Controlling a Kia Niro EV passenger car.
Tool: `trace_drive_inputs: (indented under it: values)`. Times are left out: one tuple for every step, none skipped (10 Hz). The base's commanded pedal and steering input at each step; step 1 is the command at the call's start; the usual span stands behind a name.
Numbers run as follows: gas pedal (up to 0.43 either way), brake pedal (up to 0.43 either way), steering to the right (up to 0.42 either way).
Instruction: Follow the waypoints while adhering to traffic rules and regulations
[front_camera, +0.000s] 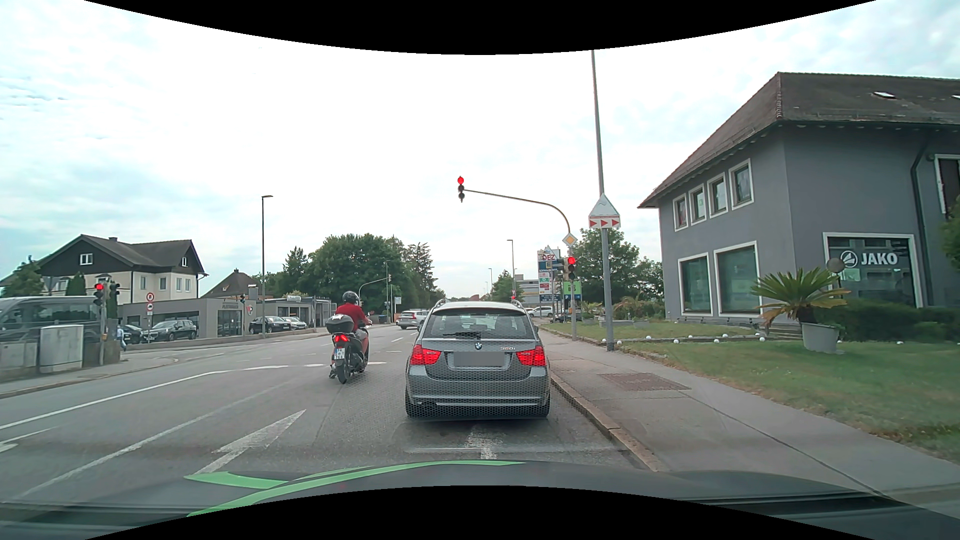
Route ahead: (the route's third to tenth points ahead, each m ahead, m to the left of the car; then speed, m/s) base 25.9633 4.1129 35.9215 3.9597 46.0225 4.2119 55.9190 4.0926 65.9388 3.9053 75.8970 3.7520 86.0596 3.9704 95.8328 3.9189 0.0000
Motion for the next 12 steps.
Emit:
trace_drive_inputs:
  values:
    - [0.0,0.384,0.001]
    - [0.0,0.384,0.001]
    - [0.0,0.39,0.001]
    - [0.0,0.384,0.001]
    - [0.0,0.384,0.001]
    - [0.0,0.39,0.001]
    - [0.0,0.384,0.001]
    - [0.0,0.39,0.001]
    - [0.0,0.39,0.001]
    - [0.0,0.384,0.001]
    - [0.0,0.384,0.001]
    - [0.0,0.384,0.001]
